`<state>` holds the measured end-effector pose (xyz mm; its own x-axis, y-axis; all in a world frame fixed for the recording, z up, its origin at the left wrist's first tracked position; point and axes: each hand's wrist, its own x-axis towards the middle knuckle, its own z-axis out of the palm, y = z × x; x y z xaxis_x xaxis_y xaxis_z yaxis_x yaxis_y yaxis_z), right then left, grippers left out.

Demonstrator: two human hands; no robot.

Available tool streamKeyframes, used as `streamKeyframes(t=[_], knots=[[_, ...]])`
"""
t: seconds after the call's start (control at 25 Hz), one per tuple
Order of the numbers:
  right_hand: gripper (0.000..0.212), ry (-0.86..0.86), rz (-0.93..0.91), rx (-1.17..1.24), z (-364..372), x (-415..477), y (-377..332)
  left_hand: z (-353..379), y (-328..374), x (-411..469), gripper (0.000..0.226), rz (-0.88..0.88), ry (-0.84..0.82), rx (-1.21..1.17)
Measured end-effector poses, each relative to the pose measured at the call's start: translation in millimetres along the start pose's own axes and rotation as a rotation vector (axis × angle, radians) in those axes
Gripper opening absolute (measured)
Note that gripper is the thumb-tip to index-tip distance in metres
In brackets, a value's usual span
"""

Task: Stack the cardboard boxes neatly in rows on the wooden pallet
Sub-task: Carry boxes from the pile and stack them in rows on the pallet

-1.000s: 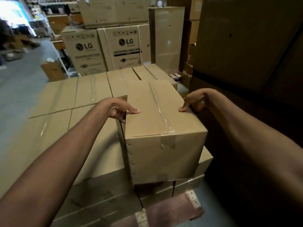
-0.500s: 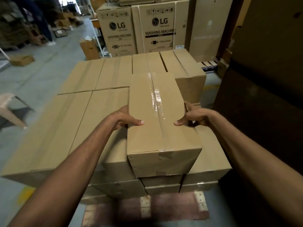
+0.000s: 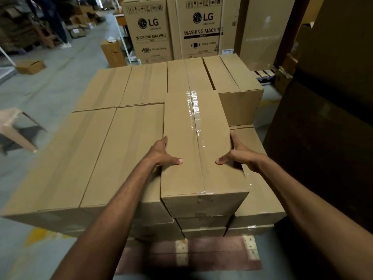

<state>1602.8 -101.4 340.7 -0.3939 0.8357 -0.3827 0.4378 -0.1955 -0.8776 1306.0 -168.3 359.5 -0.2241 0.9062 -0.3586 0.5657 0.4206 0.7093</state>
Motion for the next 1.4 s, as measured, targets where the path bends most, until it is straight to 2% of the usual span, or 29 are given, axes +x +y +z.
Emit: streamKeyframes(t=[0.08,0.28,0.36,0.44,0.52,0.56,0.64,0.72,0.8,0.88,1.08,1.4], knots=[[0.106,-0.010,0.022,0.008,3,4,9,7,-5,1,0.125,-0.019,-0.003,0.011],[0.114,-0.013,0.032,0.026,6,16,33,16,-19,9,0.110,-0.016,0.028,0.019],[0.119,0.006,0.024,0.044,7,21,37,19,-21,10,0.086,0.021,0.084,0.135],[0.123,0.015,0.009,0.048,9,24,38,23,-24,3,0.046,0.109,0.157,0.257],[0.120,0.008,-0.002,0.043,11,22,36,27,-30,-5,0.037,0.187,0.247,0.285],[0.116,0.017,-0.005,0.030,14,19,33,29,-32,-11,0.038,0.226,0.306,0.280],[0.109,0.063,-0.032,-0.026,21,11,29,25,-39,-23,0.060,0.277,0.336,0.245],[0.119,0.099,-0.053,-0.178,30,0,29,14,-50,-36,0.084,0.237,0.139,0.216],[0.134,0.042,-0.017,-0.387,40,-15,39,-1,-69,-47,0.110,0.223,-0.169,0.395],[0.142,-0.044,-0.004,-0.519,44,-31,51,-8,-89,-53,0.125,0.291,-0.304,0.611],[0.140,-0.100,-0.106,-0.701,29,-38,63,3,-98,-52,0.115,0.445,-0.180,0.728],[0.126,-0.063,-0.196,-0.776,20,-42,71,7,-108,-60,0.096,0.507,-0.103,0.754]])
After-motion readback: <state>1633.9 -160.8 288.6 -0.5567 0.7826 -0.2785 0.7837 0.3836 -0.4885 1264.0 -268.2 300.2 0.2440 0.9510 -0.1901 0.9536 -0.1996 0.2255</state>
